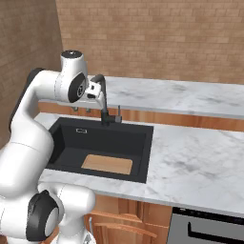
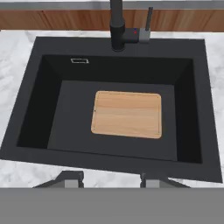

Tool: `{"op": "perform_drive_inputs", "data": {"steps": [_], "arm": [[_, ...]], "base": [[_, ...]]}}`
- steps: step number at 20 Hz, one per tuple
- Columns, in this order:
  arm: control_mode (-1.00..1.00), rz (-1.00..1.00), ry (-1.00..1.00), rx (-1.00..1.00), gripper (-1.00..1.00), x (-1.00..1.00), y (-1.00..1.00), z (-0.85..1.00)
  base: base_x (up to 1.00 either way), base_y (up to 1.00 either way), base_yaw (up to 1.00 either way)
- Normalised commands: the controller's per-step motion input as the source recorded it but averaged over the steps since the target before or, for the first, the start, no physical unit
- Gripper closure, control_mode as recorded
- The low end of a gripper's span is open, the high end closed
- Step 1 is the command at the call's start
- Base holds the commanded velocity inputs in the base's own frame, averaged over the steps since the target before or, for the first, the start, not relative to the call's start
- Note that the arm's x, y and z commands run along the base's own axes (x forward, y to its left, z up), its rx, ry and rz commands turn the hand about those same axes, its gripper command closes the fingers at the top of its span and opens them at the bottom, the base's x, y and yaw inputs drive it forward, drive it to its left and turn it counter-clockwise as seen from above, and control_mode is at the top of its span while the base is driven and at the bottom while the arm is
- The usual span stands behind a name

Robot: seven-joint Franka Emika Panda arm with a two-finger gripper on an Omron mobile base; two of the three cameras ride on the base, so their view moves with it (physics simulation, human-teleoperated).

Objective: Turn on the sink faucet with hot water and rinse the cutting board for ten seconds, then turn off the faucet. Push the cutting board to reach the water if necessary.

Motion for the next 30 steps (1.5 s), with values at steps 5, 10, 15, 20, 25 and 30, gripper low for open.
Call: {"op": "perform_drive_inputs", "data": {"steps": [5, 10, 15, 20, 25, 30], "arm": [[-1.0, 0.03, -0.07, 0.0, -1.0, -0.09, -0.16, -0.07], [-1.0, 0.11, -0.15, 0.01, -1.0, -0.1, -0.6, -0.11], [-1.0, 0.15, -0.12, 0.04, -1.0, 0.0, -0.68, -0.13], [-1.0, 0.11, -0.07, 0.02, -1.0, 0.08, -0.46, -0.1], [-1.0, 0.07, -0.05, 0.01, -1.0, 0.19, -0.35, -0.09], [-1.0, 0.07, -0.03, 0.01, -1.0, 0.31, -0.22, -0.23]], "base": [[0.0, 0.0, 0.0], [0.0, 0.0, 0.0], [0.0, 0.0, 0.0], [0.0, 0.0, 0.0], [0.0, 0.0, 0.0], [0.0, 0.0, 0.0]]}}
